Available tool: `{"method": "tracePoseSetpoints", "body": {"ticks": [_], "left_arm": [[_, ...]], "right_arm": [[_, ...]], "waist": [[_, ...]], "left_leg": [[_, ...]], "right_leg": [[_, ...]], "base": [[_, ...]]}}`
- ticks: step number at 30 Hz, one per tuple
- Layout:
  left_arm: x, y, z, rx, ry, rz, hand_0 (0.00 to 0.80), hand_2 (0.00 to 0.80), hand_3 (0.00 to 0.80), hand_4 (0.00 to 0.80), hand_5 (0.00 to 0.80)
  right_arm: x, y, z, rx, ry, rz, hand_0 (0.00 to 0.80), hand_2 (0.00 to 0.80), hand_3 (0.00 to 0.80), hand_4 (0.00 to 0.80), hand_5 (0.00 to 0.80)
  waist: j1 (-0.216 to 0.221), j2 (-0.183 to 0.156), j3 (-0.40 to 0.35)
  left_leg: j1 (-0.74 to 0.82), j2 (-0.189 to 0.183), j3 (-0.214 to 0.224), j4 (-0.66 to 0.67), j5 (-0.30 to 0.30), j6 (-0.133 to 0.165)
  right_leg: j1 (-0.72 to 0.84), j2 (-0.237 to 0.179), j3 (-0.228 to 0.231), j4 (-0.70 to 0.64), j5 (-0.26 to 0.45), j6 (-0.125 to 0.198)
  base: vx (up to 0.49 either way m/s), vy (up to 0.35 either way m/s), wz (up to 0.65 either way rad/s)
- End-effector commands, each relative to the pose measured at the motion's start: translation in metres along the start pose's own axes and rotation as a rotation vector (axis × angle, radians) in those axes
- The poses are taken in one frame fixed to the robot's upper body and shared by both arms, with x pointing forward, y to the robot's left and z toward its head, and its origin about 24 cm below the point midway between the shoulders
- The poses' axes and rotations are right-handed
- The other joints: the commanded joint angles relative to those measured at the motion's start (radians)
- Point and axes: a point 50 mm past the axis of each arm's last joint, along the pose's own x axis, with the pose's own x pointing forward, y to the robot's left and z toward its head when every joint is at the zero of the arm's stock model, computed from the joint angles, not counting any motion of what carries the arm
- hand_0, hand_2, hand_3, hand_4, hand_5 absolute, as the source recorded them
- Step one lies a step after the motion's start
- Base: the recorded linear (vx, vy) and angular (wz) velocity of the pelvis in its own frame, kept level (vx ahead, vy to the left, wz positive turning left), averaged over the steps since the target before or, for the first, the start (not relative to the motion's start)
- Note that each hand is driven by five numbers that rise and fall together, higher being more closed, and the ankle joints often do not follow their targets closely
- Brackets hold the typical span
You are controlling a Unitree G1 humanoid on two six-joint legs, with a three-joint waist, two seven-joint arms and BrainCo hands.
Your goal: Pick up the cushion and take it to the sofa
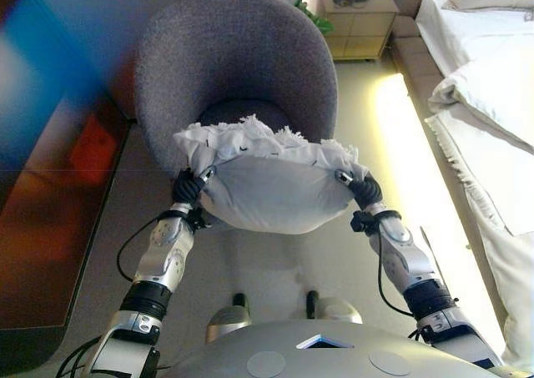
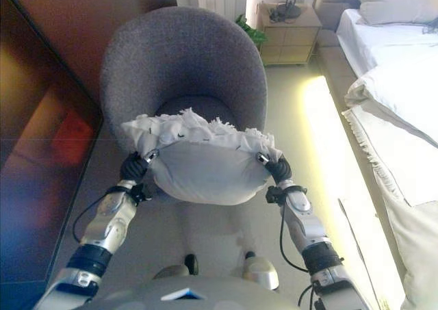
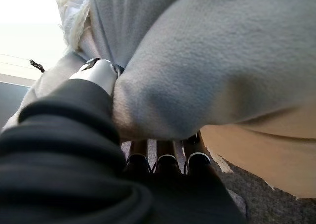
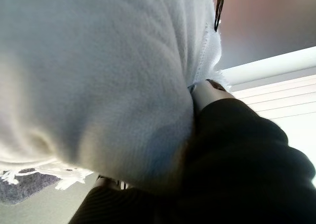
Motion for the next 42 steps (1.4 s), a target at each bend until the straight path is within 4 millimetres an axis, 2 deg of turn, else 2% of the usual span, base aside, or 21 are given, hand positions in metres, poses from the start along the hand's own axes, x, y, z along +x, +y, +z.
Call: {"method": "tracePoseSetpoints", "body": {"ticks": [1, 5, 7, 10, 12, 14, 15, 18, 21, 23, 25, 29, 31, 33, 34, 36, 38, 39, 41, 42], "left_arm": [[0.018, -0.027, 0.047, -0.007, -0.214, -0.138, 0.800, 0.800, 0.800, 0.800, 0.800], [0.019, -0.027, 0.045, 0.000, -0.200, -0.136, 0.800, 0.800, 0.800, 0.800, 0.800], [0.019, -0.026, 0.044, 0.011, -0.193, -0.131, 0.800, 0.800, 0.800, 0.800, 0.800], [0.021, -0.025, 0.049, 0.014, -0.208, -0.134, 0.800, 0.800, 0.800, 0.800, 0.800], [0.024, -0.028, 0.052, 0.006, -0.219, -0.145, 0.800, 0.800, 0.800, 0.800, 0.800], [0.027, -0.035, 0.052, 0.003, -0.218, -0.167, 0.800, 0.800, 0.800, 0.800, 0.800], [0.028, -0.037, 0.052, 0.009, -0.213, -0.173, 0.800, 0.800, 0.800, 0.800, 0.800], [0.029, -0.040, 0.050, 0.020, -0.201, -0.179, 0.800, 0.800, 0.800, 0.800, 0.800], [0.030, -0.044, 0.049, 0.024, -0.200, -0.187, 0.800, 0.800, 0.800, 0.800, 0.800], [0.031, -0.045, 0.049, 0.028, -0.195, -0.198, 0.800, 0.800, 0.800, 0.800, 0.800], [0.029, -0.044, 0.047, 0.029, -0.189, -0.200, 0.800, 0.800, 0.800, 0.800, 0.800], [0.024, -0.038, 0.047, 0.039, -0.199, -0.206, 0.800, 0.800, 0.800, 0.800, 0.800], [0.023, -0.037, 0.047, 0.034, -0.213, -0.196, 0.800, 0.800, 0.800, 0.800, 0.800], [0.021, -0.035, 0.047, 0.012, -0.220, -0.187, 0.800, 0.800, 0.800, 0.800, 0.800], [0.019, -0.032, 0.046, 0.005, -0.216, -0.180, 0.800, 0.800, 0.800, 0.800, 0.800], [0.016, -0.025, 0.044, 0.009, -0.213, -0.171, 0.800, 0.800, 0.800, 0.800, 0.800], [0.016, -0.025, 0.046, -0.002, -0.219, -0.157, 0.800, 0.800, 0.800, 0.800, 0.800], [0.016, -0.026, 0.047, -0.009, -0.226, -0.153, 0.800, 0.800, 0.800, 0.800, 0.800], [0.016, -0.031, 0.049, -0.026, -0.236, -0.157, 0.800, 0.800, 0.800, 0.800, 0.800], [0.017, -0.033, 0.048, -0.028, -0.237, -0.163, 0.800, 0.800, 0.800, 0.800, 0.800]], "right_arm": [[0.021, 0.023, 0.043, 0.039, -0.182, 0.111, 0.800, 0.800, 0.800, 0.800, 0.800], [0.023, 0.019, 0.041, 0.037, -0.161, 0.097, 0.800, 0.800, 0.800, 0.800, 0.800], [0.025, 0.019, 0.042, 0.047, -0.156, 0.089, 0.800, 0.800, 0.800, 0.800, 0.800], [0.024, 0.020, 0.044, 0.043, -0.175, 0.087, 0.800, 0.800, 0.800, 0.800, 0.800], [0.023, 0.021, 0.044, 0.040, -0.188, 0.077, 0.800, 0.800, 0.800, 0.800, 0.800], [0.022, 0.019, 0.043, 0.045, -0.188, 0.064, 0.800, 0.800, 0.800, 0.800, 0.800], [0.022, 0.019, 0.042, 0.046, -0.185, 0.060, 0.800, 0.800, 0.800, 0.800, 0.800], [0.019, 0.013, 0.040, 0.054, -0.181, 0.048, 0.800, 0.800, 0.800, 0.800, 0.800], [0.015, 0.009, 0.039, 0.061, -0.188, 0.043, 0.800, 0.800, 0.800, 0.800, 0.800], [0.016, 0.004, 0.040, 0.068, -0.187, 0.031, 0.800, 0.800, 0.800, 0.800, 0.800], [0.017, 0.000, 0.041, 0.075, -0.181, 0.026, 0.800, 0.800, 0.800, 0.800, 0.800], [0.015, -0.002, 0.041, 0.077, -0.191, 0.036, 0.800, 0.800, 0.800, 0.800, 0.800], [0.016, -0.003, 0.044, 0.070, -0.206, 0.052, 0.800, 0.800, 0.800, 0.800, 0.800], [0.017, -0.001, 0.048, 0.062, -0.214, 0.066, 0.800, 0.800, 0.800, 0.800, 0.800], [0.017, 0.001, 0.049, 0.062, -0.210, 0.070, 0.800, 0.800, 0.800, 0.800, 0.800], [0.016, 0.005, 0.050, 0.046, -0.201, 0.088, 0.800, 0.800, 0.800, 0.800, 0.800], [0.015, 0.008, 0.049, 0.025, -0.198, 0.120, 0.800, 0.800, 0.800, 0.800, 0.800], [0.013, 0.009, 0.048, 0.015, -0.200, 0.131, 0.800, 0.800, 0.800, 0.800, 0.800], [0.011, 0.010, 0.047, 0.005, -0.207, 0.139, 0.800, 0.800, 0.800, 0.800, 0.800], [0.011, 0.009, 0.046, 0.009, -0.209, 0.136, 0.800, 0.800, 0.800, 0.800, 0.800]], "waist": [[0.015, -0.019, -0.055], [0.019, -0.015, -0.059], [0.024, -0.010, -0.058], [0.026, -0.003, -0.040], [0.023, 0.013, -0.013], [0.011, 0.012, 0.007], [0.006, 0.008, 0.010], [-0.023, -0.017, 0.010], [-0.057, -0.049, 0.011], [-0.070, -0.055, 0.016], [-0.077, -0.052, 0.023], [-0.075, -0.067, 0.031], [-0.076, -0.073, 0.021], [-0.087, -0.067, -0.002], [-0.093, -0.057, -0.016], [-0.102, -0.040, -0.043], [-0.105, -0.050, -0.057], [-0.104, -0.058, -0.062], [-0.097, -0.079, -0.068], [-0.092, -0.087, -0.068]], "left_leg": [[-0.023, -0.082, -0.005, 0.076, -0.051, 0.055], [-0.024, -0.090, -0.003, 0.082, -0.057, 0.063], [-0.031, -0.092, -0.001, 0.091, -0.062, 0.072], [-0.053, -0.103, 0.002, 0.113, -0.080, 0.106], [-0.061, -0.094, -0.001, 0.132, -0.086, 0.110], [-0.052, -0.098, -0.012, 0.147, -0.095, 0.110], [-0.043, -0.102, -0.017, 0.150, -0.098, 0.107], [-0.011, -0.120, -0.048, 0.163, -0.125, 0.098], [0.017, -0.145, -0.100, 0.190, -0.191, 0.091], [0.035, -0.148, -0.122, 0.199, -0.226, 0.096], [0.066, -0.138, -0.127, 0.208, -0.251, 0.099], [0.119, -0.123, -0.106, 0.259, -0.321, 0.103], [0.121, -0.109, -0.094, 0.297, -0.302, 0.096], [0.152, -0.068, -0.077, 0.320, -0.244, 0.067], [0.168, -0.044, -0.073, 0.329, -0.196, 0.048], [0.162, 0.008, -0.072, 0.412, -0.024, -0.006], [0.109, 0.020, -0.066, 0.539, 0.056, -0.027], [0.074, 0.017, -0.067, 0.601, 0.072, -0.026], [-0.007, -0.003, -0.063, 0.723, 0.059, -0.005], [-0.042, 0.003, -0.059, 0.743, 0.053, 0.003]], "right_leg": [[-0.024, 0.016, -0.015, 0.006, 0.074, -0.003], [-0.029, 0.009, -0.016, 0.023, 0.069, -0.001], [-0.036, 0.003, -0.020, 0.078, 0.050, 0.002], [-0.119, -0.022, -0.027, 0.326, 0.075, 0.018], [-0.198, -0.034, -0.015, 0.521, 0.110, 0.004], [-0.252, -0.030, 0.014, 0.583, 0.174, 0.007], [-0.257, -0.034, 0.023, 0.560, 0.196, 0.011], [-0.263, -0.034, 0.078, 0.373, 0.233, 0.025], [-0.271, -0.052, 0.146, 0.086, 0.273, 0.054], [-0.295, -0.056, 0.176, -0.008, 0.317, 0.073], [-0.334, -0.050, 0.168, -0.051, 0.337, 0.080], [-0.375, -0.058, 0.106, -0.017, 0.362, 0.076], [-0.351, -0.053, 0.094, 0.000, 0.337, 0.069], [-0.332, -0.035, 0.095, 0.025, 0.323, 0.057], [-0.325, -0.015, 0.097, 0.047, 0.299, 0.050], [-0.296, 0.029, 0.102, 0.087, 0.241, 0.009], [-0.245, 0.047, 0.118, 0.071, 0.222, -0.028], [-0.226, 0.051, 0.123, 0.063, 0.218, -0.042], [-0.190, 0.054, 0.126, 0.059, 0.199, -0.067], [-0.166, 0.058, 0.126, 0.057, 0.187, -0.079]], "base": [[0.024, 0.099, -0.02], [0.036, 0.104, -0.04], [0.035, 0.134, -0.07], [-0.031, 0.150, -0.15], [-0.034, 0.159, -0.22], [0.084, 0.089, 0.23], [0.178, -0.008, 0.42], [0.263, -0.109, 0.33], [0.366, -0.158, 0.41], [0.420, -0.135, 0.53], [0.436, -0.139, 0.60], [0.440, -0.149, 0.40], [0.438, -0.133, 0.03], [0.483, -0.142, -0.23], [0.411, -0.148, -0.16], [0.398, -0.170, -0.06], [0.381, -0.193, -0.08], [0.371, -0.192, -0.22], [0.328, -0.151, -0.20], [0.293, -0.108, -0.25]]}}
